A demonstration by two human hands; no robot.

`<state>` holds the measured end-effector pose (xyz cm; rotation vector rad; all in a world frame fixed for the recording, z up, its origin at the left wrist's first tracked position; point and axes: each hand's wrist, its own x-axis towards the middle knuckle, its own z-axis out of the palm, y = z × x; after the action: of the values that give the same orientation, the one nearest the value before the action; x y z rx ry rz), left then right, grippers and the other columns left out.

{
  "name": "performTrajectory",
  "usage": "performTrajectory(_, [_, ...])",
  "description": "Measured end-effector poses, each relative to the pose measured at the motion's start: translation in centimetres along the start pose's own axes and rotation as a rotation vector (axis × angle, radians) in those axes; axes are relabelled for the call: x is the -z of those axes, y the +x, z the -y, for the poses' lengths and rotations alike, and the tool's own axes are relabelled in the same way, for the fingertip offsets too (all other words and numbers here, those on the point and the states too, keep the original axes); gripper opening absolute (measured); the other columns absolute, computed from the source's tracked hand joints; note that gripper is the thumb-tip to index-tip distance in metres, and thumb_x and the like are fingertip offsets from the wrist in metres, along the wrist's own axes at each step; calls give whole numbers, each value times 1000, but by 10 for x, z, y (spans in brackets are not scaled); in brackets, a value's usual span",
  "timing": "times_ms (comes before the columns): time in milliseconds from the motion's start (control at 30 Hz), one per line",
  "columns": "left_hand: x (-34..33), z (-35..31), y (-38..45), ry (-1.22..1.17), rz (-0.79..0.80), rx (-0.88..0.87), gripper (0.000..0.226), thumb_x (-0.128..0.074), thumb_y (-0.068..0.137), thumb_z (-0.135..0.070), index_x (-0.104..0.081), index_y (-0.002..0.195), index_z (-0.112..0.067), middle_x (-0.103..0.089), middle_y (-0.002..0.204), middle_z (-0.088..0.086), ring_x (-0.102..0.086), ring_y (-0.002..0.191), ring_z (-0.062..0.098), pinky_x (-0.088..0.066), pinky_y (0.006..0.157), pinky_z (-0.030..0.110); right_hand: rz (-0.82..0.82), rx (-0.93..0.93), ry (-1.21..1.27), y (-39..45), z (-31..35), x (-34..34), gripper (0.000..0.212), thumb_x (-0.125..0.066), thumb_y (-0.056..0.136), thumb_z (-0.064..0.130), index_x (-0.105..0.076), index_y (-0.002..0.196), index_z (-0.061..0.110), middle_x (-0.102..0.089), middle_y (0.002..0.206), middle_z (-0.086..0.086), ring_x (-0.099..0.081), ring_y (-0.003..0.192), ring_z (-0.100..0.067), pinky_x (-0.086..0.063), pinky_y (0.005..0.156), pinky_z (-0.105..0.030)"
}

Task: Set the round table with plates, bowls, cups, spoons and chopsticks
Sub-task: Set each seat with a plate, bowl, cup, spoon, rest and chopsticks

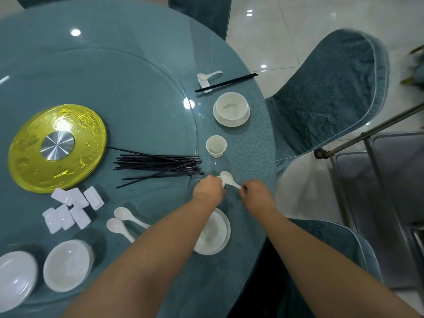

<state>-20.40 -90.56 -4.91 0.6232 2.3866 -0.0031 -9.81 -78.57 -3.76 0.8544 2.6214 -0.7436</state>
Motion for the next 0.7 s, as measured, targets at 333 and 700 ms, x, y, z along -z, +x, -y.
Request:
performTrajectory(333, [9,27,-20,-176,24,86,39,-43,93,-40,-62,81,-8,-64,91,15,-62,81,33,-45,64,31,35,103,-205,12,12,-6,25,-46,97,27,-66,97,13,-60,99,-4,-54,97,-24,-50,77,-36])
performTrajectory(700, [23,71,-40,-290,-50,172,25,-46,88,-26,-60,74,-10,-63,80,13,-50,62,26,-43,61,29,34,60,-238,11,26,-7,28,-46,97,31,-61,114,13,-54,117,-8,-52,108,-26,-46,90,-37])
